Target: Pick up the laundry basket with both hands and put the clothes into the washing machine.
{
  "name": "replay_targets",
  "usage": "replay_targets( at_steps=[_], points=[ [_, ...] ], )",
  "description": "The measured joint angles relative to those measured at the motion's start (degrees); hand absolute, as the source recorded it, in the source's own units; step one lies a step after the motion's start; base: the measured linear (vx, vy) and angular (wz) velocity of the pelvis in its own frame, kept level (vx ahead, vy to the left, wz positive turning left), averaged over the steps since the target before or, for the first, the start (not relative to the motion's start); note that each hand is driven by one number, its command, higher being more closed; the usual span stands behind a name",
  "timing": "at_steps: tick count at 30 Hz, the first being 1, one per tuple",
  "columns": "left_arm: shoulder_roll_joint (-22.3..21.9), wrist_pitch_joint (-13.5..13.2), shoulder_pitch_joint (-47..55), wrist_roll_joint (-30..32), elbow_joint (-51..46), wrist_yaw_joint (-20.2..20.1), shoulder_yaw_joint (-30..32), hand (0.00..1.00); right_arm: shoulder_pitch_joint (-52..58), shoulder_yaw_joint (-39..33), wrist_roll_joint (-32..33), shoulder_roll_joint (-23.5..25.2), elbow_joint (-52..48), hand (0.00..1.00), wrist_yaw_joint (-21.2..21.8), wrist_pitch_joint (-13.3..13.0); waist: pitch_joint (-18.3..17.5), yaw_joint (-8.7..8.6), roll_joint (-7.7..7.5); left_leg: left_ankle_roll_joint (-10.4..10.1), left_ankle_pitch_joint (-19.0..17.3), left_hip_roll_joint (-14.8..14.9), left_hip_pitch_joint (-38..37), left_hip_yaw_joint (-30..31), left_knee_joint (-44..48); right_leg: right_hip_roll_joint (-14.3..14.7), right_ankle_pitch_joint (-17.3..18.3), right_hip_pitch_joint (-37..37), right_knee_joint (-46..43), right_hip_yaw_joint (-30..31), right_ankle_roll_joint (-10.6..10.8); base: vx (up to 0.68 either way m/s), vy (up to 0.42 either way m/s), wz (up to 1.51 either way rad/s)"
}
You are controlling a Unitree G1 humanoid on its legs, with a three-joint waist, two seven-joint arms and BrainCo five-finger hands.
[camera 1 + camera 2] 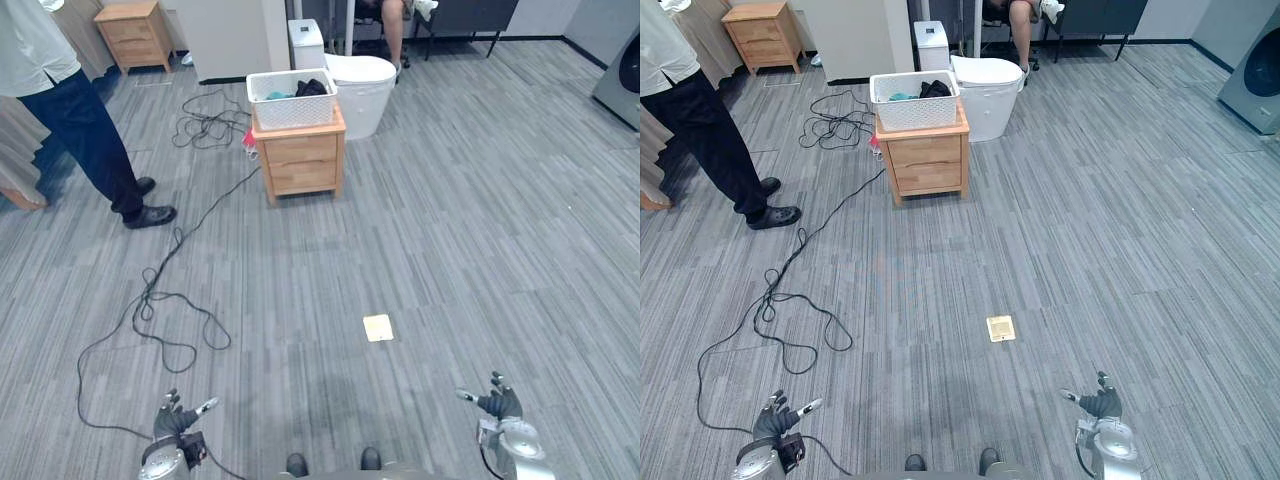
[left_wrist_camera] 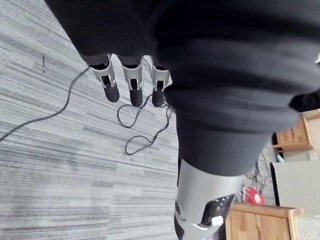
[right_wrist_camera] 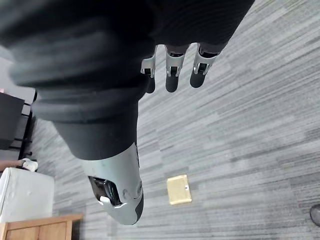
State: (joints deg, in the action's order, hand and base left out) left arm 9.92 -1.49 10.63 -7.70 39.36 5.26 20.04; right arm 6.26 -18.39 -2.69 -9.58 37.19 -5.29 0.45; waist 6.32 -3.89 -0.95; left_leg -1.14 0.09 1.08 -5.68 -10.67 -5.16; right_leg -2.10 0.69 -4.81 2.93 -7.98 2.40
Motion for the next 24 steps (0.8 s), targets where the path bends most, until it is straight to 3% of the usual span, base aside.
replay_targets(
  at_steps=[24],
  points=[
    [-0.31,-0.06,0.74,-0.69,-0.88,-0.01,0.68,0.00,-0.65,-4.30,3.37,-0.19,4.22,0.00,-1.15,0.04,-0.19,0.39,-0.39,0.01,-0.02,-0.09,3.00,0.94,-0.18,-0.05,0.24,2.51,0.25,-1.18,0.21,0.00,-0.003,0.02]
  ],
)
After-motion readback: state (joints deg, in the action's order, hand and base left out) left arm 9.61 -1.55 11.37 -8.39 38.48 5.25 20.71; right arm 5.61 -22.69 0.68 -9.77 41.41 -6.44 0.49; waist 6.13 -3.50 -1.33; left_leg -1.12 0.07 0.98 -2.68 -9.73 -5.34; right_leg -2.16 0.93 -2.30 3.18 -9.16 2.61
